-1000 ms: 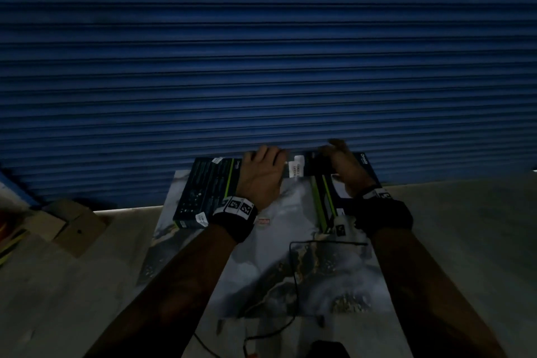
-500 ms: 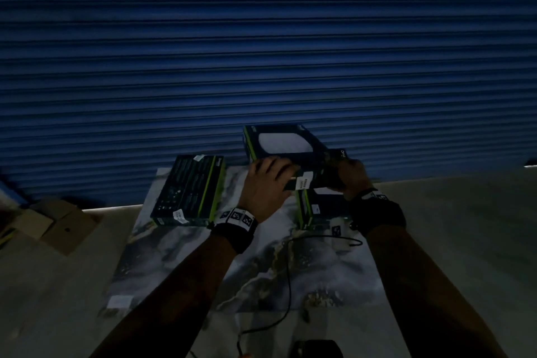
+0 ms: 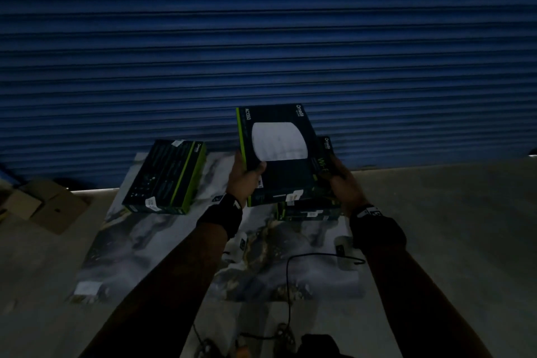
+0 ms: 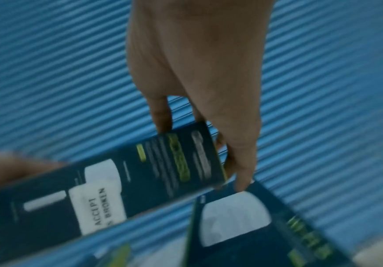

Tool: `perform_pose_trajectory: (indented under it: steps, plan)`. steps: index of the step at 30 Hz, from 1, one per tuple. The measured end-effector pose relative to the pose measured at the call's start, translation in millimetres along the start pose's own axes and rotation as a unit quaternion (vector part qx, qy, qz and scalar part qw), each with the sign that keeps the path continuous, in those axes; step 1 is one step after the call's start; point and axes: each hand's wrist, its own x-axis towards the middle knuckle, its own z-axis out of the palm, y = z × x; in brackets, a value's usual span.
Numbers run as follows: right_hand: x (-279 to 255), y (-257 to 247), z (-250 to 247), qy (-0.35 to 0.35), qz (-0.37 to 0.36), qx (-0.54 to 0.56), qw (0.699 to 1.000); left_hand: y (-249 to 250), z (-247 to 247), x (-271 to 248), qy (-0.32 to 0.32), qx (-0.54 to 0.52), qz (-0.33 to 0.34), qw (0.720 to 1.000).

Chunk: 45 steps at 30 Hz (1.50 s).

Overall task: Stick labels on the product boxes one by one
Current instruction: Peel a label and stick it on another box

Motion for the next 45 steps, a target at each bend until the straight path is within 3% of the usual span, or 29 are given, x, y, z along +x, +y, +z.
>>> perform_pose_trajectory:
  steps: [4,7,14,20,29,35,41,45]
  plan:
    - [27.7,10.0,-19.2,-0.009,0.003,-0.15,0.989,-5.9,26.0,13.4,-0.037,0.1,0.043,0.993]
    - [43.2,19.4,-31.9,0.016,-0.006,-0.267,0.964,-9.7,44.8,27.7,-0.053,0.197,0.113,0.972]
    - [64.8,54.6,-50.0,-0.015,-0.059,-0.352,0.934,-42.8,75.4,52.0,-0.09,0.307,0.138,0.937]
    - [75.4,87.5,-68.2,-0.008,-0.07,-0.417,0.906,-78.2,93.8,55.3,-0.097,0.305,0.083,0.944]
    - [95.8,98.1,-62.8,-0.1,-0.008,-0.524,0.846,-106.2,111.1,79.8,-0.131,0.442,0.059,0.885]
    - [115.5,101.7,-61.7,-0.118,-0.021,-0.534,0.837,-106.3,108.0,92.0,-0.153,0.452,0.047,0.877]
    - [120.7,108.6,-69.2,-0.133,-0.032,-0.518,0.844,-97.7,107.4,77.3,-0.176,0.484,0.076,0.854]
    - [117.5,105.7,-73.0,-0.123,-0.072,-0.481,0.865,-90.3,103.6,71.9,-0.187,0.459,0.058,0.866]
